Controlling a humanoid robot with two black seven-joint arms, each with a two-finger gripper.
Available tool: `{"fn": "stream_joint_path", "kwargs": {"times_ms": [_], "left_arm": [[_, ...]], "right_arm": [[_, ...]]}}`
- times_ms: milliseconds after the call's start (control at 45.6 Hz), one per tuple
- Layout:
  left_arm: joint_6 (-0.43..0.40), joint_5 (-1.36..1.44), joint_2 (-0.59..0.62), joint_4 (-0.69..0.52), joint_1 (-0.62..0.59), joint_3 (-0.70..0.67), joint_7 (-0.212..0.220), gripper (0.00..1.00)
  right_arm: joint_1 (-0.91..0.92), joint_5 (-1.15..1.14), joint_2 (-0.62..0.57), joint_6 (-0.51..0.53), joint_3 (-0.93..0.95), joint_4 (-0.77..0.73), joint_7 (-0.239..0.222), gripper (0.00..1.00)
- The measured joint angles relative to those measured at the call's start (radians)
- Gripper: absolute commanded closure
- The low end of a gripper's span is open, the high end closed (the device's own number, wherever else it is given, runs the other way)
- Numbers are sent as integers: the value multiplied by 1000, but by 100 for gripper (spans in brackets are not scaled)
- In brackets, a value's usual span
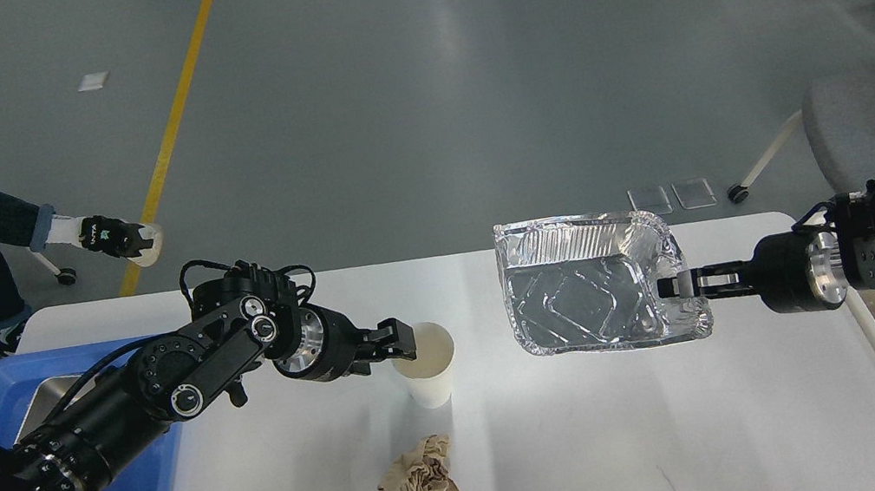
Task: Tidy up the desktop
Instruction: 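Grasp the white paper cup with the left gripper and lift it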
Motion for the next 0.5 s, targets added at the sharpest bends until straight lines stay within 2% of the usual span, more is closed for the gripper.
{"fn": "stream_joint_path", "kwargs": {"times_ms": [88, 505], "left_arm": [[1, 1, -10, 6, -3, 4, 2, 100], [6, 10, -5, 7, -16, 43, 39, 100]], "right_arm": [[-2, 0, -1, 0, 0, 0, 0, 100], [-15, 0, -4, -3, 0, 1, 0, 100]]}}
